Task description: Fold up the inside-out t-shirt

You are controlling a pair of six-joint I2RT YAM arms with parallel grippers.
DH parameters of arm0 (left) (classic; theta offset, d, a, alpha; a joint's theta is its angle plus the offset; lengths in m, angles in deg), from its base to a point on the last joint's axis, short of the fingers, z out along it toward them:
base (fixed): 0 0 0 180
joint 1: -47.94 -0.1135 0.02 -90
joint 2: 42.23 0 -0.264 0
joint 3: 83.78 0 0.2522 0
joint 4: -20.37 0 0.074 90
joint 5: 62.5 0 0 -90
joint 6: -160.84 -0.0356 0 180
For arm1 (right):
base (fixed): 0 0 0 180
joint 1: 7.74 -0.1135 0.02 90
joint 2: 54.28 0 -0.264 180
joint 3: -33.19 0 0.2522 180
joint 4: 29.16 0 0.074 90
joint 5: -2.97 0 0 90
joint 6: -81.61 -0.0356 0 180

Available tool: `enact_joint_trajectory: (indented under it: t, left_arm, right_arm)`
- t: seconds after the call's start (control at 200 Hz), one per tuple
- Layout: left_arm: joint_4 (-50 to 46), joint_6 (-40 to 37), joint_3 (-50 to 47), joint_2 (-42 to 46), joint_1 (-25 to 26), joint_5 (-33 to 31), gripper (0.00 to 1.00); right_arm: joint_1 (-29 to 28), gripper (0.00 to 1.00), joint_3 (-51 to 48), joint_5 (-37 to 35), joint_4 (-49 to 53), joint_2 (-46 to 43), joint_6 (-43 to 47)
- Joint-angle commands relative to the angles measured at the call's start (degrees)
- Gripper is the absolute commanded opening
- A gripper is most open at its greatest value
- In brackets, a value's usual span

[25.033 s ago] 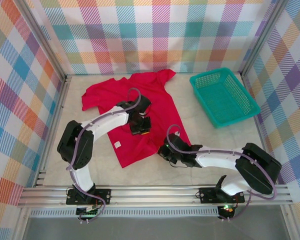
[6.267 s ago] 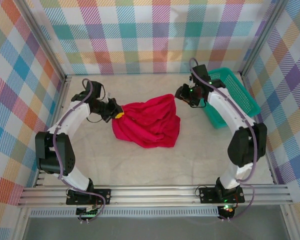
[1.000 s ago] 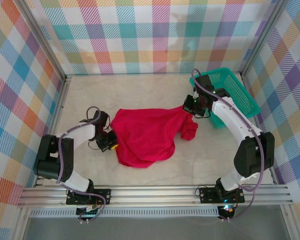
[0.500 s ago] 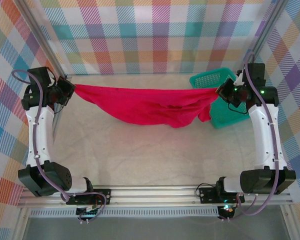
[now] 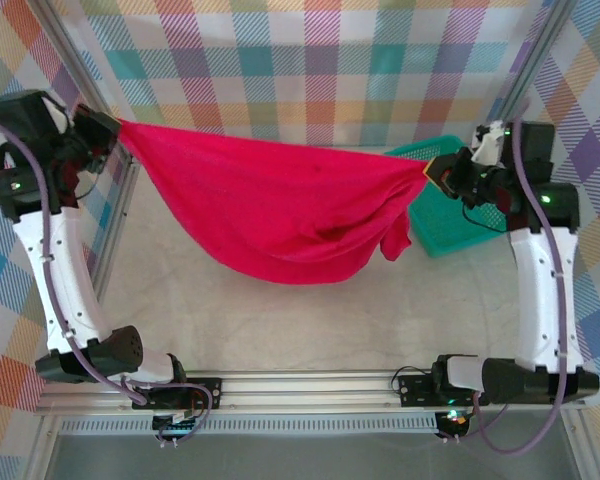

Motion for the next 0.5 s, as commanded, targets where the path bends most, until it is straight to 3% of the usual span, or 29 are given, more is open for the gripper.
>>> enact_joint_trajectory:
  t: [0.0,0.115,0.215,0.3,0.435,0.46,0.495]
  left_arm:
    - [-4.5,-1.5,4.7,-0.2,-2.8,0.7,0.0]
    - [-4.0,-2.6,0.4,-1.9,-2.8,2.0,0.0]
    - [-1.5,-3.5,-10.3,-3.8,-2.7,2.6,0.0]
    - [0.0,-5.1,-18.5,-7.0,-1.2,-0.6,0.0]
    - [1.6,-6.4,-23.3,-15.1,4.5,-5.2,0.0]
    - [1.6,-6.8,-23.3,-16.2,5.5,-6.5,0.0]
    - [1.0,-7.6,-23.1,-17.3,7.0,-8.7,0.16]
  right_arm:
    - [0.0,0.0,2.7,-0.6,2.2,-2.0,0.6]
    - [0.0,0.0,-4.9,-0.3,-2.1,-0.2,0.0]
    - [0.1,0.0,-15.8,-1.0,-9.1,2.6,-1.5]
    - [-1.0,0.0,-23.5,-1.6,-15.6,7.1,-2.7]
    - [-4.0,0.0,-23.0,-2.8,-19.6,19.8,-1.2]
    - [-4.6,0.1,-21.7,-3.2,-18.9,21.9,-0.6]
    - [-5.6,0.28,-20.0,-4.6,-17.5,24.1,0.5]
